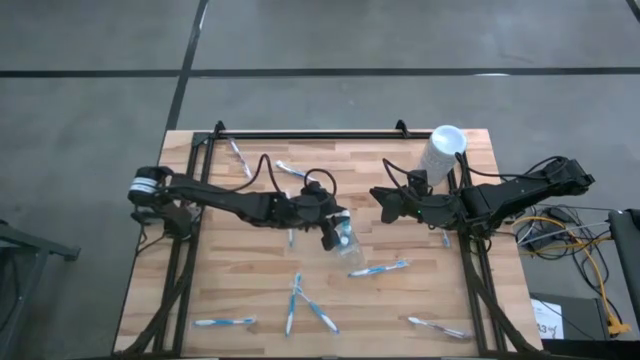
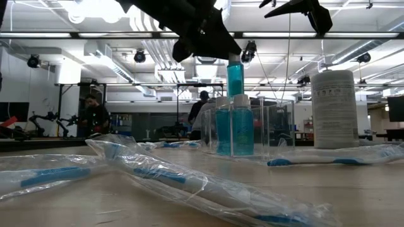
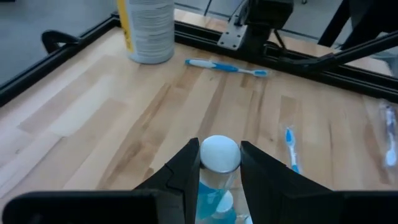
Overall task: Pick & Place toothbrushing station
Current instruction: Put the blue mouthwash into the middle section of the transparent organizer
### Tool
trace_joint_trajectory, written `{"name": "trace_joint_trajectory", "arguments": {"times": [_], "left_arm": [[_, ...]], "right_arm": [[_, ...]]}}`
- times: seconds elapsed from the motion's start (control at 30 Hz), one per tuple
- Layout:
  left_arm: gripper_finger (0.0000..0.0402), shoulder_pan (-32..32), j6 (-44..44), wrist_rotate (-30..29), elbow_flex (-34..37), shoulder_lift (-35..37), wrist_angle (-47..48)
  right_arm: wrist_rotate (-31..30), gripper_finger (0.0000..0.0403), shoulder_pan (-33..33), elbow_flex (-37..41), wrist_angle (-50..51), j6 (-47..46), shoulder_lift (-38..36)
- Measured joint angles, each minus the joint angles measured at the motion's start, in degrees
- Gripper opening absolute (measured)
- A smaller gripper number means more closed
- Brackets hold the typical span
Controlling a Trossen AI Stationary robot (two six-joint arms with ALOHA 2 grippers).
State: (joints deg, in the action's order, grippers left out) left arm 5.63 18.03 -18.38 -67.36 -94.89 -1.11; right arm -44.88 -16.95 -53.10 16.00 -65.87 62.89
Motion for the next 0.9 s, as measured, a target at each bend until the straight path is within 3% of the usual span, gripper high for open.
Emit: {"name": "trace_joint_trajectory", "arguments": {"times": [0.23, 0.9], "left_arm": [[0.0101, 0.0, -1.0, -0.8, 0.2, 1.1, 3.3], [0.0101, 0.1, 0.1, 1.0, 0.2, 1.0, 1.0]], "right_arm": [[0.0, 0.0098, 0.0, 0.0, 0.0, 0.0, 0.0], [0.0, 0.0098, 0.0, 0.0, 0.0, 0.0, 0.0]]}}
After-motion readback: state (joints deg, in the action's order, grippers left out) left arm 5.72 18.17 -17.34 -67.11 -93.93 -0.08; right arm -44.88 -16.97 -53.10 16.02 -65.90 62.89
